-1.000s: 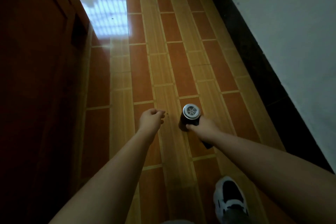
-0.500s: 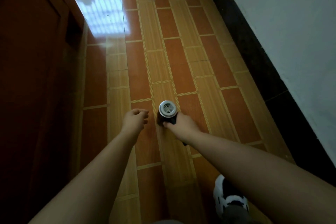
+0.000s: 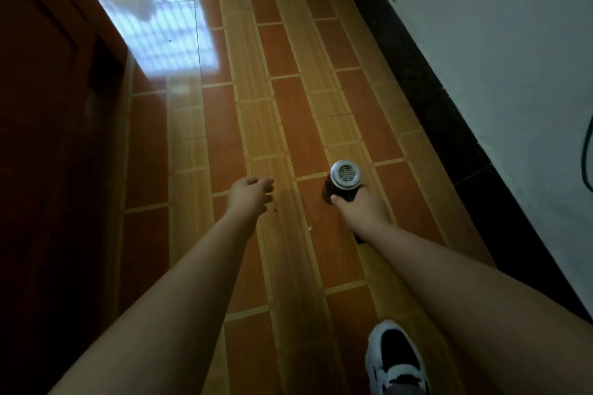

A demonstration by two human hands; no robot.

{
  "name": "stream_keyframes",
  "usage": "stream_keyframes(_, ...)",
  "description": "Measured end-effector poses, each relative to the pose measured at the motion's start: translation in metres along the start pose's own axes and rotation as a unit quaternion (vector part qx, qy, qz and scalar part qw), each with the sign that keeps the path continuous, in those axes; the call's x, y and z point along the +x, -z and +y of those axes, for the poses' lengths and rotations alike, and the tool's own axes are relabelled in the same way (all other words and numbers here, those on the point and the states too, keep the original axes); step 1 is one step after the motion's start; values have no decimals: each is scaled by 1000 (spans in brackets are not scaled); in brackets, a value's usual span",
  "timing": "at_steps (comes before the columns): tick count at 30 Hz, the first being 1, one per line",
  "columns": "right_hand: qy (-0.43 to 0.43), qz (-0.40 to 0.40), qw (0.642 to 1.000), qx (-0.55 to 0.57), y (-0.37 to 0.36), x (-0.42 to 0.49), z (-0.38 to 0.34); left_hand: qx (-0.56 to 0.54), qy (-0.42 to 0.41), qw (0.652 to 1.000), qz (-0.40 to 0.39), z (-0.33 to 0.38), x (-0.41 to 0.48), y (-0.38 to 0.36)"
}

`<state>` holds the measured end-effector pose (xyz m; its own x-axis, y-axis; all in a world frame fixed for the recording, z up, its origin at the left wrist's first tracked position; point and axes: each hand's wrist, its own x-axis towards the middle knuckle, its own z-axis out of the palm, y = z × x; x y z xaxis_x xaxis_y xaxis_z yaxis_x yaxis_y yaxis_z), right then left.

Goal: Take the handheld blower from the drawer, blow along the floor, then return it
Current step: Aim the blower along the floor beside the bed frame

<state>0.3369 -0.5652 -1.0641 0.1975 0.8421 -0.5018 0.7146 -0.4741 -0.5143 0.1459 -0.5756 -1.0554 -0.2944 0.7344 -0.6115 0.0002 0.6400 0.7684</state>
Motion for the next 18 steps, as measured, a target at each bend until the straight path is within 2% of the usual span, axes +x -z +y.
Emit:
stream_keyframes(3,28,-50,997,50,-22,-2,-27,8,0,1000,19,6,5,10)
stream_keyframes(8,7,-101,989,106,-31,1,-67,0,17,998,55,23,3,25)
stream_keyframes(18,-3,-92,990,107,57,-50,-143,-33,48,996,62,126,-70,31)
